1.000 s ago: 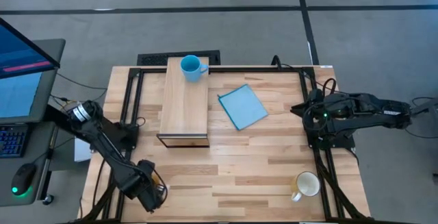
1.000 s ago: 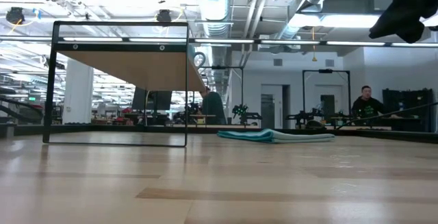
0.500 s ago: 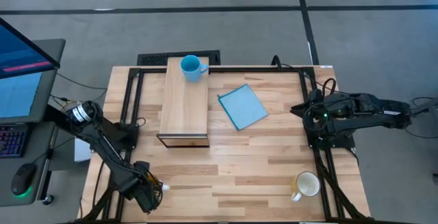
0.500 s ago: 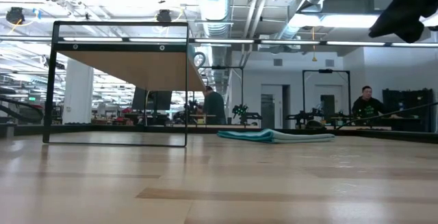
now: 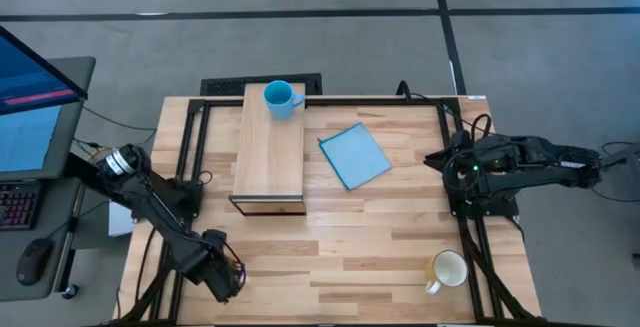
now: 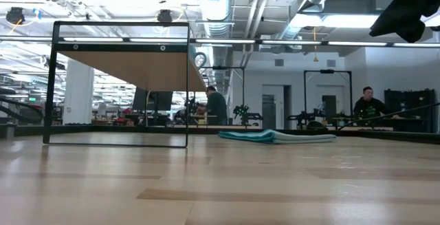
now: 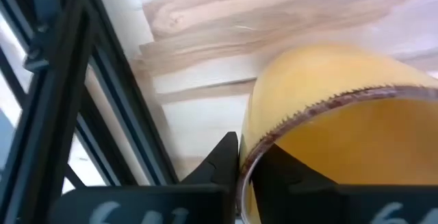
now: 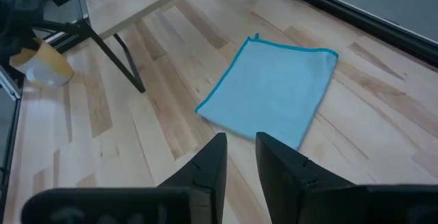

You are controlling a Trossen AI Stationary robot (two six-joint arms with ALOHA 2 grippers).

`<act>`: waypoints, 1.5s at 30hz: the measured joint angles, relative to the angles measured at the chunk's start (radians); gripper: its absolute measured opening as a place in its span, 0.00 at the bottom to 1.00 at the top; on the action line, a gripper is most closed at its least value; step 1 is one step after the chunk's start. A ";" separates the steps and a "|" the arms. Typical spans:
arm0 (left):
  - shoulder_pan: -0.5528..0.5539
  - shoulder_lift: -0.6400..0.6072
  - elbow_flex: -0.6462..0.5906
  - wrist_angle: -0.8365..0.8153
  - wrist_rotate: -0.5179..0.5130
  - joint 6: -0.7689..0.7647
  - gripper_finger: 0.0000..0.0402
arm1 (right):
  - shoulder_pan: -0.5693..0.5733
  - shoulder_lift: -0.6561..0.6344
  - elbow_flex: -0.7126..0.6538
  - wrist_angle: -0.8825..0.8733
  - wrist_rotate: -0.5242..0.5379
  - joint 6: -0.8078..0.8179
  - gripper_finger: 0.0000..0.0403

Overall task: Stack small to large cups/mugs on shelf
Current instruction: Put the yellow mug on the shelf

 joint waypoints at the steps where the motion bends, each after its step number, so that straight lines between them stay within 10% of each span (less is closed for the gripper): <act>1: -0.001 0.000 0.000 -0.004 -0.007 -0.001 0.03 | 0.000 0.000 0.000 0.000 0.000 0.000 0.25; 14: 0.013 -0.031 -0.006 -0.018 -0.031 0.002 0.01 | 0.000 0.000 0.000 0.000 0.024 -0.002 0.25; 29: 0.096 -0.445 -0.007 -0.059 -0.349 0.025 0.01 | 0.000 0.000 0.000 -0.008 0.026 -0.002 0.25; 40: 0.236 -0.686 -0.005 0.130 -0.824 0.436 0.01 | 0.000 0.000 0.000 -0.008 0.027 -0.003 0.25; 45: 0.396 -0.756 -0.005 0.148 -0.841 0.678 0.01 | 0.000 0.000 0.000 -0.007 0.056 -0.025 0.25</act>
